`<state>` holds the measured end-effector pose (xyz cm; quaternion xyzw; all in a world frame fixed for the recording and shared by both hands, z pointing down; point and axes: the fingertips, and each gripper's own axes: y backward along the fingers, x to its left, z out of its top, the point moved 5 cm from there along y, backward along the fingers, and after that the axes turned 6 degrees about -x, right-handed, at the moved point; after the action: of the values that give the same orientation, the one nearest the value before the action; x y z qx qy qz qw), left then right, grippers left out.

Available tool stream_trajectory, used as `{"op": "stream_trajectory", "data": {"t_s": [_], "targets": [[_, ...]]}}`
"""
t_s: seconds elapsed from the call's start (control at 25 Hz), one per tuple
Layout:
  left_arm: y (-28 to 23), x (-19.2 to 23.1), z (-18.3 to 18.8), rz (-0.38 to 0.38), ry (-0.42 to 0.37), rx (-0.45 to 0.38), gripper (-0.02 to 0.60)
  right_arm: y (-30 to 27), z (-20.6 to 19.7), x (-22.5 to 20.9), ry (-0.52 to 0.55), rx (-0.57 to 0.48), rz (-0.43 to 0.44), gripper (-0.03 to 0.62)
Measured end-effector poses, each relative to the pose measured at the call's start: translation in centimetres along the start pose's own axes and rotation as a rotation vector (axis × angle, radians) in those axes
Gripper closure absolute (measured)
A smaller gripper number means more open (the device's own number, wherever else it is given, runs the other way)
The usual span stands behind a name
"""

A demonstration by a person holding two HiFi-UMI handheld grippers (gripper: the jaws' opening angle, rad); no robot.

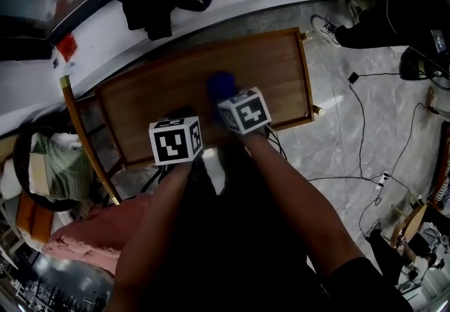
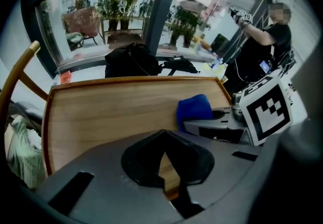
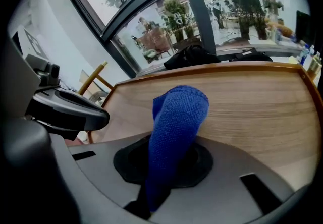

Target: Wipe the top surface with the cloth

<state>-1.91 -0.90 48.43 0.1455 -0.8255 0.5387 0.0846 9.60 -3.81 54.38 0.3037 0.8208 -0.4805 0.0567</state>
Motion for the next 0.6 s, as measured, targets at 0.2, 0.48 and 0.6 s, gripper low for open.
{"op": "stream_trajectory", "data": {"t_s": [0.2,0.48,0.6], "targets": [[-2.3,-3.8,0.8,-0.025,-0.016,-0.016,0.572,3.0,-0.3,-4.5,0.008,0.001,-0.054,0.546],[-4.4,-9.8,1.5,-0.101,-0.022,-0.036,0.572,7.7,-1.1,-10.5,-0.002,0.028,-0.147,0.546],[-5.1,-11.8,1.7,-0.123,-0.026,-0.042,0.572,9.0,-1.4,-12.8,-0.003,0.045,-0.197,0.546]]}}
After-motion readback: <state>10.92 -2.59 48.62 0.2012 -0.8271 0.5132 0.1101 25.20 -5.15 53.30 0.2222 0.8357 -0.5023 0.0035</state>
